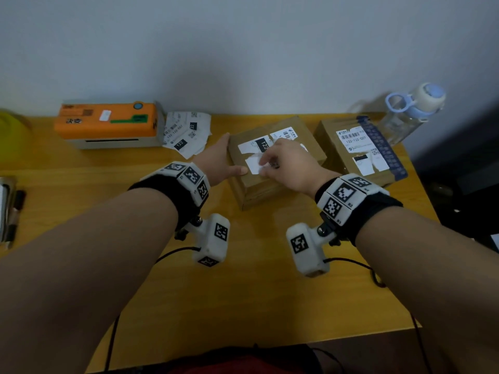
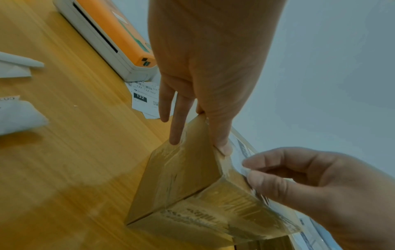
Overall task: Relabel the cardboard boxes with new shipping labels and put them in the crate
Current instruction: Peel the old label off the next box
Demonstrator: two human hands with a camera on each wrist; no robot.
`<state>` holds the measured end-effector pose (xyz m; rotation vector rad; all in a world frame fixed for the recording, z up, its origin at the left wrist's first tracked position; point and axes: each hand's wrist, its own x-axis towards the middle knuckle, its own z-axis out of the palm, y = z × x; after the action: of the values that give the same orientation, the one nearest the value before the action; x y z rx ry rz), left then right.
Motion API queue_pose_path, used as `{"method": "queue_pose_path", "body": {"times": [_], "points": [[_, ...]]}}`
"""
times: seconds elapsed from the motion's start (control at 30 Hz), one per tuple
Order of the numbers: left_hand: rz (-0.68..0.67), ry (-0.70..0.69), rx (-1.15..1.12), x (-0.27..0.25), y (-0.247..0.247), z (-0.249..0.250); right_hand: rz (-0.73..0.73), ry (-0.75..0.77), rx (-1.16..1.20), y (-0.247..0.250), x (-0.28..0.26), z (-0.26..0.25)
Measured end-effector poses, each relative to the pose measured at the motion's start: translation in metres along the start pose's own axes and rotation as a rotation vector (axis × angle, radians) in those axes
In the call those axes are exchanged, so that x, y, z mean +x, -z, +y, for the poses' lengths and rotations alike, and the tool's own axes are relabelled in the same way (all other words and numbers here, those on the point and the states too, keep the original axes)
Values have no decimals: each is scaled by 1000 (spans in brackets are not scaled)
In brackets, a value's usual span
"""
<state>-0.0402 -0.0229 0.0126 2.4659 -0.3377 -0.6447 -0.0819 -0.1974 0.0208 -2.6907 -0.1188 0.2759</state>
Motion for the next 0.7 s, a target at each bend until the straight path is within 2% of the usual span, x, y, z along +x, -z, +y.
{"method": "queue_pose_path", "body": {"times": [0.23, 0.47, 0.7], "points": [[11, 13, 22, 0, 3, 0, -1, 22, -30, -4, 8, -13], [-2, 5, -13, 2, 1, -1, -171, 63, -178, 1, 11, -23], [-10, 15, -67, 3, 1, -2, -230, 59, -246, -8, 14, -24]]}}
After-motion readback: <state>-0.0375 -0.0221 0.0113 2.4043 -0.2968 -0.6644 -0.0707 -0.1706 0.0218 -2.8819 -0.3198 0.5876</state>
